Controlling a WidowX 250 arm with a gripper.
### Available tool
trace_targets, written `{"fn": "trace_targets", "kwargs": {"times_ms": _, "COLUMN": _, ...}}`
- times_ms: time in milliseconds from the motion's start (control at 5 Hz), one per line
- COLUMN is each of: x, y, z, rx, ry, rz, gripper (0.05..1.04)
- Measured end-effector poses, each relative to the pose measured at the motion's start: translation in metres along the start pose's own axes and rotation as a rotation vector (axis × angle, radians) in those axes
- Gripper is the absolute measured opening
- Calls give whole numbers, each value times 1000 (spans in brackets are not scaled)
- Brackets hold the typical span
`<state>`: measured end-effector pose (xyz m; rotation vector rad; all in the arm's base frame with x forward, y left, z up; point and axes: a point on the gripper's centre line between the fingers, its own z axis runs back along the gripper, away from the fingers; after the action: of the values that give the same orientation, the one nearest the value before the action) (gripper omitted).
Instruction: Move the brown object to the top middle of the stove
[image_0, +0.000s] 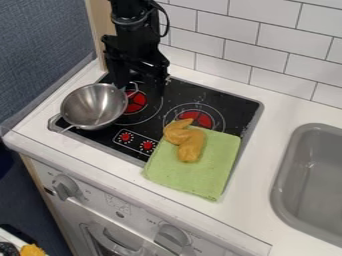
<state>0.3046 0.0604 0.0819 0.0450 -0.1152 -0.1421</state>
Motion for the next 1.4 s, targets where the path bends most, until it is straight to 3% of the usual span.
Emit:
{"fn": "trace_targets", "kwargs": {"times_ms": 200, "x": -3, "y": -2, "z": -8, "rx": -10, "ry": 26, "rz": 1, "gripper": 1001}}
{"fn": "trace_targets", "kwargs": {"times_ms": 400, "x": -7, "y": -36, "z": -16, "rx": -39, "ry": 56, "rz": -63, "gripper": 1001}}
{"fn": "trace_targets", "kwargs": {"times_ms": 600, "x": -11, "y": -73, "z": -11, "rx": -69, "ry": 52, "rz": -100, "gripper": 1001}}
{"fn": "trace_targets", "kwargs": {"times_ms": 800, "x": -19, "y": -89, "z": -18, "rx": -104, "ry": 80, "rz": -44, "gripper": 1001}}
{"fn": "trace_targets", "kwargs": {"times_ms": 1200, "x": -31, "y": -93, "z": -55, "rx": -120, "ry": 206, "rz": 32, "gripper": 1001}}
{"fn": "trace_targets", "kwargs": {"times_ms": 1400, "x": -31, "y": -92, "z": -63, "rx": -118, "ry": 220, "rz": 42, "gripper": 964}}
